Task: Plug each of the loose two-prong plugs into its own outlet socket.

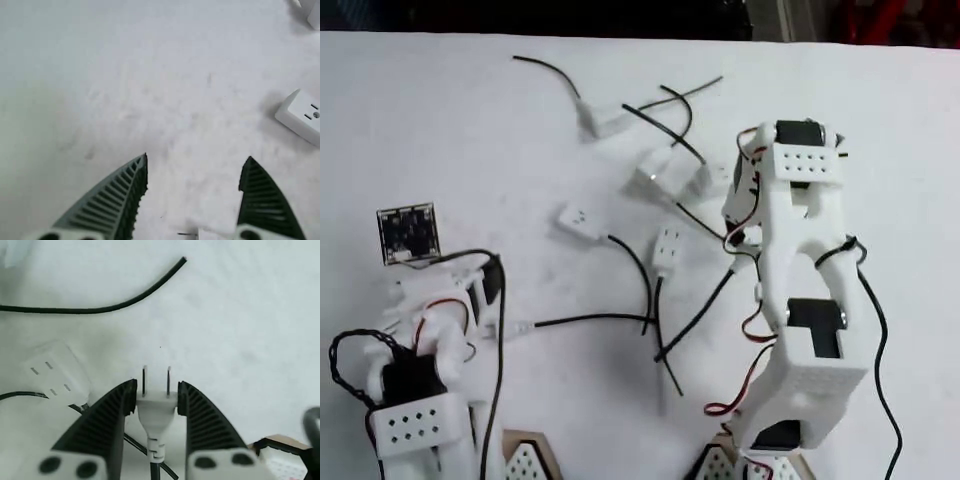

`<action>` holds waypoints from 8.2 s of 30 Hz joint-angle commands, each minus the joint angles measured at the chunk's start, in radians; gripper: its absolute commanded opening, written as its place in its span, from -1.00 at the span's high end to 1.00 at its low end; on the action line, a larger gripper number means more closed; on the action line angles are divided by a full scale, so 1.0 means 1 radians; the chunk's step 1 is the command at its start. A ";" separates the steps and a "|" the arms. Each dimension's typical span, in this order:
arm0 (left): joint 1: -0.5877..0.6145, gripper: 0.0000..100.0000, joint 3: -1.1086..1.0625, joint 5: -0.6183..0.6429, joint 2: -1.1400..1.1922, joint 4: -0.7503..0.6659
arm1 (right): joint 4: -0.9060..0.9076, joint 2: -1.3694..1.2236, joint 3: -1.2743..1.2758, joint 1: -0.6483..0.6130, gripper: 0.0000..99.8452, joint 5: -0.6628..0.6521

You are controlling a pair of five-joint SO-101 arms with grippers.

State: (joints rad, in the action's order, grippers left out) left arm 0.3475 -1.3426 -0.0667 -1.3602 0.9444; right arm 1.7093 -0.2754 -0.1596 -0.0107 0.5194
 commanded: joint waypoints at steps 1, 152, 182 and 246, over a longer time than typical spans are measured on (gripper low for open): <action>0.007 0.41 0.005 0.000 -0.010 -0.023 | 0.010 0.116 -0.008 0.010 0.83 -0.069; 0.007 0.41 -0.006 0.000 -0.010 -0.025 | -0.547 0.302 0.683 0.125 0.97 -1.275; 0.007 0.41 -0.005 0.000 -0.010 -0.025 | -0.338 0.654 0.913 -0.151 0.68 -1.628; 0.007 0.41 -0.005 0.000 -0.010 -0.025 | -0.535 0.374 0.787 -0.119 0.69 -1.654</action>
State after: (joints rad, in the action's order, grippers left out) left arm 0.3475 -1.3564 -0.0667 -1.3602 0.9444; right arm 1.2352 0.1097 0.6153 -0.1227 -1.1239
